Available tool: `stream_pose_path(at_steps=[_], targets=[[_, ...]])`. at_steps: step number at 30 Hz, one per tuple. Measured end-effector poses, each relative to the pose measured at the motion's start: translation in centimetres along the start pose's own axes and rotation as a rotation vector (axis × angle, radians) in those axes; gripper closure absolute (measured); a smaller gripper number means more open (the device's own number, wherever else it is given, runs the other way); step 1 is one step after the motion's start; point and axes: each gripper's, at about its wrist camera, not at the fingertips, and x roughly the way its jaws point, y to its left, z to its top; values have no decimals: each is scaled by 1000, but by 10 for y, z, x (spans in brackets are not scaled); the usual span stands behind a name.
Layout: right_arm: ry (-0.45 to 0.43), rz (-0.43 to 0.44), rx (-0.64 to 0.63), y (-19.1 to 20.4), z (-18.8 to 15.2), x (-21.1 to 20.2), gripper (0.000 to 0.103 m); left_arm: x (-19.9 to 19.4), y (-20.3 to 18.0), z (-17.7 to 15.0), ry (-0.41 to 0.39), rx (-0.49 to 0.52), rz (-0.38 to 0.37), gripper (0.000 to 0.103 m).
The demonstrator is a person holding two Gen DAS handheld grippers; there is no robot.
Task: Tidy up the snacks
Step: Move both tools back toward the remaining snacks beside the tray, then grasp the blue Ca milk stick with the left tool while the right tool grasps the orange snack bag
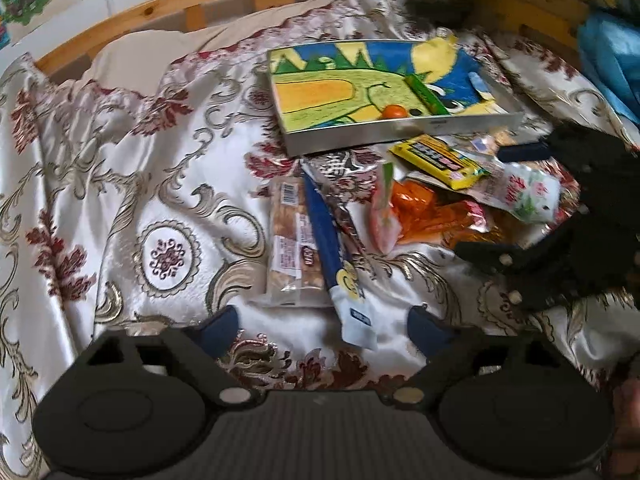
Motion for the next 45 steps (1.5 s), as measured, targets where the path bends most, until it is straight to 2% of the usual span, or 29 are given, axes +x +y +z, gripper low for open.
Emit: stream_pose_path(at_steps=[4,9,13,23,28,34,45], targets=[[-4,16,-12,2,3,4,4,5,-4,-1,21,37,-23,41],[2,27,-52,9,4,9,8,6,-8,-1,12,58,-53,60],[8,39,-64,14,3,12,9,9,-11,4,-6,72,-63,60],[33,28,-126,20,3,32,15,41,4,21,32,29,-82,76],[24,1,-240,32,6,40,16,50,9,29,32,23,-89,76],[27,10,-250,31,10,49,16,66,17,38,41,1,-101,76],[33,7,-304,39,11,52,18,86,13,55,5,7,-127,75]])
